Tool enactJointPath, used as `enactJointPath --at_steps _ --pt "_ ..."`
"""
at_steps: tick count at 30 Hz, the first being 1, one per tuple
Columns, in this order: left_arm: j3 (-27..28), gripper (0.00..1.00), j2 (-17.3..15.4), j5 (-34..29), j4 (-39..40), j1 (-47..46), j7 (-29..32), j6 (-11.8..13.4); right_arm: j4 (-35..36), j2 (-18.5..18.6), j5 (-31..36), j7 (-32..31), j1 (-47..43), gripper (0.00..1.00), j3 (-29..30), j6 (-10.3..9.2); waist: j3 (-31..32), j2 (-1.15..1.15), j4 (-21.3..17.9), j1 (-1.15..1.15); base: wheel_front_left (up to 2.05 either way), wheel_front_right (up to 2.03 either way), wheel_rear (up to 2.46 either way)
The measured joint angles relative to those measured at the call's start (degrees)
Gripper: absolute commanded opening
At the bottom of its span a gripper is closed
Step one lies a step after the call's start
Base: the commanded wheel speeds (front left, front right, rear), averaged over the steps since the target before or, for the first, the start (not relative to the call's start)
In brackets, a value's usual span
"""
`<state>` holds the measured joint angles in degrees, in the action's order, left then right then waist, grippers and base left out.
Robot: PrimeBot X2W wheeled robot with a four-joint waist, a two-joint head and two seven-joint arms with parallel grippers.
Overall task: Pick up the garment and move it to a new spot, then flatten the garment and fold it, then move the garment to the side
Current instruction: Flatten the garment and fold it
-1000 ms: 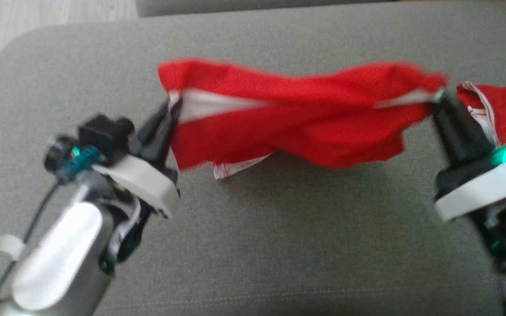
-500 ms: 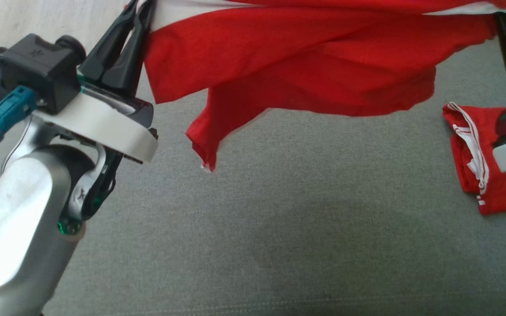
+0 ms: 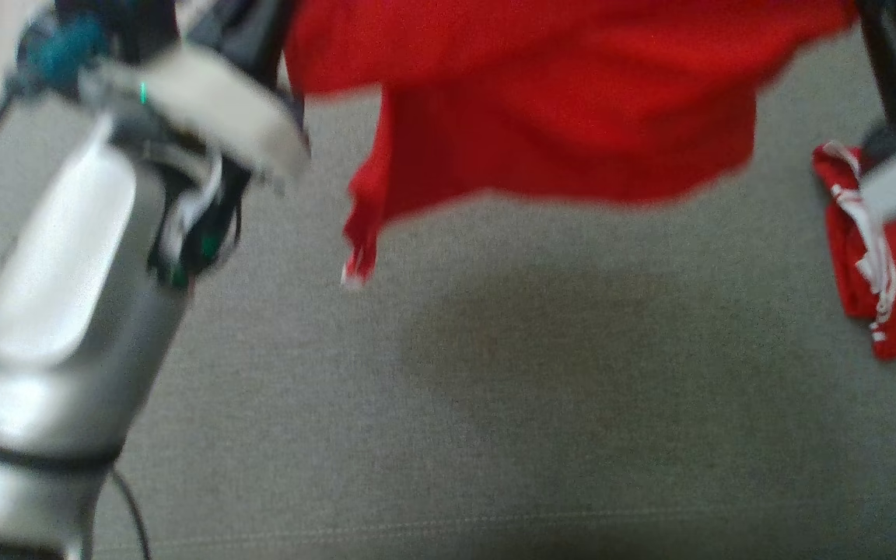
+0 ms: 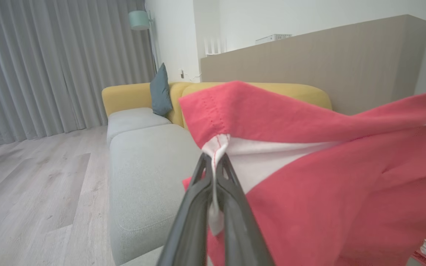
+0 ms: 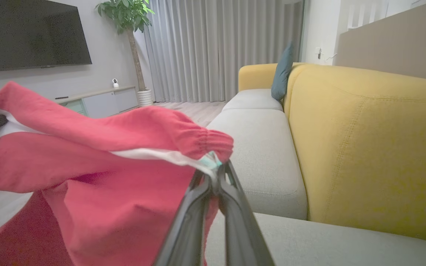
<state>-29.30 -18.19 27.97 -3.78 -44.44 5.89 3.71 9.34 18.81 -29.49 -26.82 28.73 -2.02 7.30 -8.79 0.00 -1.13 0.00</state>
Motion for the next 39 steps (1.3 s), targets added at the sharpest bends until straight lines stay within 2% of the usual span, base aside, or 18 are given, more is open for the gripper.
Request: enactJointPath --at_steps 3,7,10,14,19,24,30,39 --pt "0.42 0.00 4.14 -0.35 -14.74 -10.19 -7.46 -2.43 -10.74 -0.86 -0.25 4.47 11.60 0.00 -3.32 -0.01 -3.50 0.00 -0.13 0.01 0.00 0.00 0.00" --pt "1.08 0.00 6.70 -2.26 -28.65 -18.52 -16.80 -3.77 -22.18 -3.45 -0.02 12.34 21.68 0.00 -8.23 -0.01 -6.36 0.00 -0.83 0.01 0.00 0.00 0.00" --pt "1.89 0.00 8.08 -3.24 -37.38 -21.44 -19.86 -5.27 -30.42 -4.83 0.85 18.52 24.97 0.00 -13.32 -0.01 -7.99 0.00 -1.55 0.01 0.00 0.00 0.00" --pt "2.67 0.00 10.54 -3.11 -45.25 -20.23 -20.19 -7.06 -41.18 -6.47 0.99 24.94 24.87 0.00 -20.28 -0.01 -10.20 0.00 -2.21 0.01 0.00 0.00 0.00" --pt "4.57 0.00 12.49 -4.91 -45.29 -11.23 -20.20 -7.81 -49.41 -8.16 -1.52 31.34 21.07 0.00 -26.42 -0.01 -12.88 0.00 -2.28 0.01 0.00 0.00 0.00" --pt "6.95 0.00 12.82 -8.58 -38.71 0.77 -20.19 -8.25 -50.52 -7.98 -4.98 37.53 13.36 0.00 -30.05 -0.01 -13.77 0.00 -1.97 0.00 0.00 0.00 0.00" --pt "12.51 0.00 11.66 -12.59 -26.27 10.78 -20.19 -8.25 -44.29 -4.97 -5.91 40.53 5.38 0.00 -30.85 -0.01 -12.38 0.00 -1.82 0.00 0.00 0.00 0.00" --pt "15.75 0.00 10.26 -17.83 -9.39 29.83 -20.19 -8.84 -30.67 -2.98 -2.14 40.96 -14.04 0.00 -23.38 0.00 -8.14 0.00 -1.29 -0.01 0.00 0.00 0.00"
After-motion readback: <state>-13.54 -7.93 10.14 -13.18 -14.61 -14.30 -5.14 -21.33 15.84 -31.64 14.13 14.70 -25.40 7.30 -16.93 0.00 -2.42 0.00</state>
